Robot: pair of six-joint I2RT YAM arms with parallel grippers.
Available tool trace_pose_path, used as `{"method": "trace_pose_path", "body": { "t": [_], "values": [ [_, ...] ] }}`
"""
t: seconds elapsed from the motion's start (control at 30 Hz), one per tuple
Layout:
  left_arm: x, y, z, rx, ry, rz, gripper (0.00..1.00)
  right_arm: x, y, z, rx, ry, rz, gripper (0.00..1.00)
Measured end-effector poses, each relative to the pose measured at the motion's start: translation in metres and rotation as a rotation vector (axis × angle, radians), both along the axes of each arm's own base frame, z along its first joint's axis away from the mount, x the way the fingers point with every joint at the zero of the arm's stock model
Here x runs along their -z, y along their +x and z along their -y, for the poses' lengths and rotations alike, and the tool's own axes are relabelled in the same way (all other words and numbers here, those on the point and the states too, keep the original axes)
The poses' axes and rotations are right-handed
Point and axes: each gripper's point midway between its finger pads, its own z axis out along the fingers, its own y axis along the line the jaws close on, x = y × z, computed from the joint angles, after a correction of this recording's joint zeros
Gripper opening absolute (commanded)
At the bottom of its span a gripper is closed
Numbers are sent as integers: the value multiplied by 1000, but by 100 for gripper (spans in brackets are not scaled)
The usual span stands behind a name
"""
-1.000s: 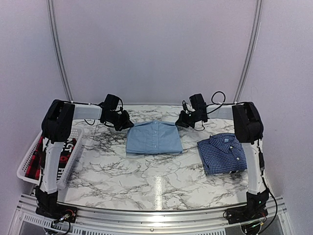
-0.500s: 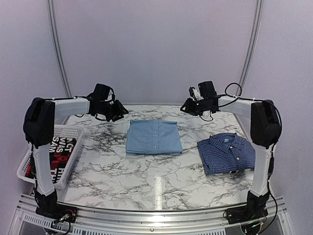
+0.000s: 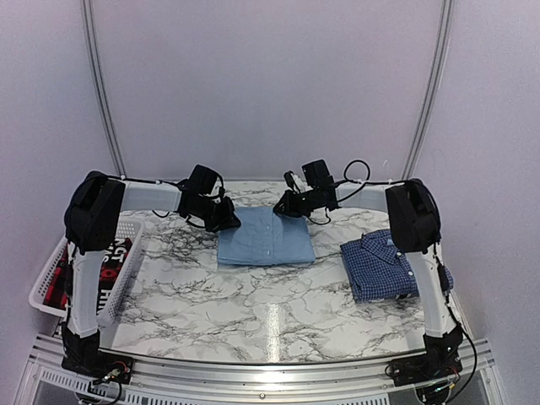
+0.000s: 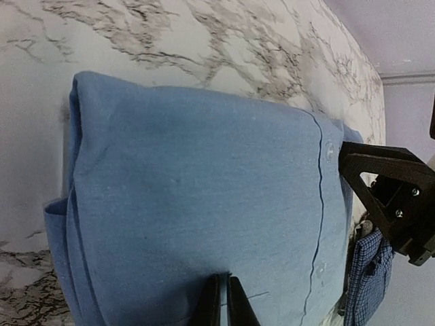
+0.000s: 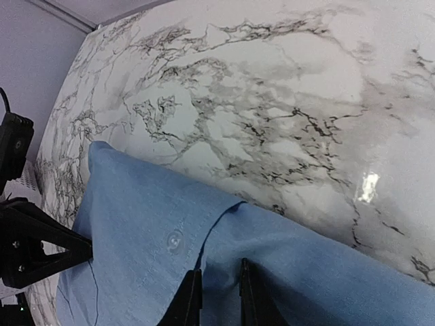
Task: Fold and stack the long sleeve shirts
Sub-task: Smooth out the square-folded shirt at the center of the board.
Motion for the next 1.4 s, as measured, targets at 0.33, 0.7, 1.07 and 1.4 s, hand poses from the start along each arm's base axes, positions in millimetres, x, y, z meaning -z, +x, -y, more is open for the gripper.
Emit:
{"method": "trace_pose_path", "body": {
  "t": [0.33, 0.7, 1.07, 1.4],
  "values": [
    [35, -26, -51, -82, 63, -61, 0, 25, 13, -28, -36, 61, -34, 28],
    [28, -37, -63, -94, 73, -56, 1, -21, 40, 20, 51, 85, 20, 32],
    [18, -58, -77, -111, 81, -55, 40, 6, 8, 38, 64, -1, -42, 35],
    [18, -63, -76, -110, 50, -68, 66, -35, -37, 42, 106, -147, 81, 38]
  ]
}}
